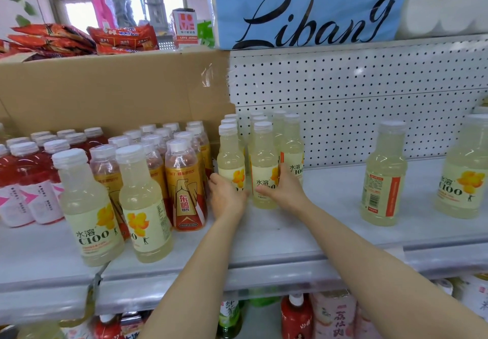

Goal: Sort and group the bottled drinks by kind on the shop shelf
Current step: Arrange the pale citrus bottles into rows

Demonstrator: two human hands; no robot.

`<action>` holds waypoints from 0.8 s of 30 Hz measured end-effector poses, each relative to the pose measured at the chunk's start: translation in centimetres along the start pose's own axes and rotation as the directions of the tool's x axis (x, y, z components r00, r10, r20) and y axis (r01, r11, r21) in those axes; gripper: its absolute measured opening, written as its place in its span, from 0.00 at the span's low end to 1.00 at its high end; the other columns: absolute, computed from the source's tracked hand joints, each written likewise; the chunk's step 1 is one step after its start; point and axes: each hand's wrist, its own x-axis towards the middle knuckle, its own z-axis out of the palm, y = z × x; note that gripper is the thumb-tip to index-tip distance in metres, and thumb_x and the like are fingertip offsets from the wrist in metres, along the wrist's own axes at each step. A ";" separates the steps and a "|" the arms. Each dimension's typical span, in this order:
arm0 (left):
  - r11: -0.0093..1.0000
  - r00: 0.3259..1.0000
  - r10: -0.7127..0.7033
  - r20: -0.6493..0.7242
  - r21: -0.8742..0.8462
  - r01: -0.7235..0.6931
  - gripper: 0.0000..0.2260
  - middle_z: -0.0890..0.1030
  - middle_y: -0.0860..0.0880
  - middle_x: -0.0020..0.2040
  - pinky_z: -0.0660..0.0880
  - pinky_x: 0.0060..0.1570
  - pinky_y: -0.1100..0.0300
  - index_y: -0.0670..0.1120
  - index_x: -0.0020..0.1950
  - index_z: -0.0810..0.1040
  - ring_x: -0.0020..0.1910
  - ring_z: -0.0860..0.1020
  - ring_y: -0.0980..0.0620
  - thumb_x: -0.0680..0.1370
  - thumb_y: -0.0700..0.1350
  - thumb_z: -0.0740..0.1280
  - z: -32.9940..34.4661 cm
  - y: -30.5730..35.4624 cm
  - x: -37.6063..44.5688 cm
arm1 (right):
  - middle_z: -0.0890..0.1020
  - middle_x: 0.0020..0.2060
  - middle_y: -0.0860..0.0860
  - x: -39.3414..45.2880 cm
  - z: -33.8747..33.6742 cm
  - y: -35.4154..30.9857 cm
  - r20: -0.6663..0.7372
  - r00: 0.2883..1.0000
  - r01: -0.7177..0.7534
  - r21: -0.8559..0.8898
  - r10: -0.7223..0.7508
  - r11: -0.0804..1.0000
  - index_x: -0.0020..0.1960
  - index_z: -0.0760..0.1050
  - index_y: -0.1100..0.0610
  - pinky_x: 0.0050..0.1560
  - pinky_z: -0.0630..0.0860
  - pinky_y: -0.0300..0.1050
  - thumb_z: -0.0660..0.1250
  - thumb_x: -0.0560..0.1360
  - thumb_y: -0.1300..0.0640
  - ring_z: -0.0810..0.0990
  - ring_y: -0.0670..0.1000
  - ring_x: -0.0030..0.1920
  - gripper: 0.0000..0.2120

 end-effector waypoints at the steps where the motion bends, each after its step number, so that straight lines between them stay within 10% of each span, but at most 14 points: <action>1: 1.000 1.000 0.000 0.002 0.007 0.000 0.39 0.68 0.40 0.70 0.70 0.63 0.45 0.39 0.71 0.60 0.69 0.70 0.39 0.71 0.50 0.79 0.0 0.0 0.1 | 0.78 0.60 0.52 0.0 0.1 -0.1 0.004 1.000 0.002 0.005 -0.002 1.000 0.67 0.67 0.59 0.62 0.74 0.51 0.79 0.68 0.54 0.77 0.53 0.60 0.33; 6: 1.000 0.999 -0.011 0.032 0.014 0.010 0.39 0.67 0.39 0.73 0.70 0.65 0.46 0.38 0.73 0.59 0.70 0.69 0.38 0.73 0.51 0.77 0.0 0.0 -0.4 | 0.79 0.60 0.53 0.2 0.3 0.1 0.034 0.999 0.006 -0.021 -0.005 1.000 0.67 0.68 0.59 0.62 0.74 0.51 0.77 0.70 0.54 0.77 0.53 0.61 0.31; 11: 0.933 0.963 0.266 -0.043 0.263 -0.246 0.49 0.59 0.40 0.78 0.62 0.73 0.51 0.38 0.80 0.47 0.76 0.61 0.41 0.74 0.55 0.75 -1.3 -0.1 -3.4 | 0.78 0.57 0.53 -1.0 -0.1 0.4 -0.070 0.986 0.105 -0.459 -0.154 0.882 0.62 0.71 0.58 0.54 0.73 0.49 0.73 0.72 0.42 0.76 0.56 0.59 0.27; 18: 0.719 0.622 0.681 -0.386 0.514 -0.468 0.31 0.75 0.44 0.68 0.69 0.66 0.50 0.43 0.71 0.72 0.68 0.71 0.43 0.71 0.47 0.78 -6.3 -2.3 -7.0 | 0.79 0.58 0.57 -3.4 -1.5 0.1 -0.110 0.907 0.212 -0.714 -0.406 0.667 0.65 0.72 0.60 0.60 0.71 0.53 0.72 0.73 0.44 0.76 0.60 0.59 0.27; 20: 0.818 0.602 0.576 -0.553 0.402 -0.412 0.32 0.71 0.42 0.71 0.62 0.70 0.49 0.42 0.74 0.68 0.70 0.67 0.42 0.73 0.47 0.74 -8.5 -3.7 -7.7 | 0.80 0.55 0.57 -4.0 -1.9 0.3 -0.122 0.890 0.221 -0.726 -0.438 0.652 0.62 0.73 0.60 0.58 0.73 0.54 0.73 0.72 0.45 0.77 0.60 0.56 0.26; 24: 0.987 0.770 0.127 -0.625 0.001 -0.162 0.41 0.67 0.38 0.72 0.61 0.73 0.43 0.39 0.77 0.60 0.70 0.65 0.38 0.70 0.47 0.77 -11.6 -7.0 -6.8 | 0.79 0.58 0.58 -5.1 -2.8 1.1 -0.122 0.891 0.209 -0.745 -0.437 0.634 0.65 0.72 0.62 0.59 0.72 0.54 0.73 0.73 0.47 0.77 0.61 0.58 0.27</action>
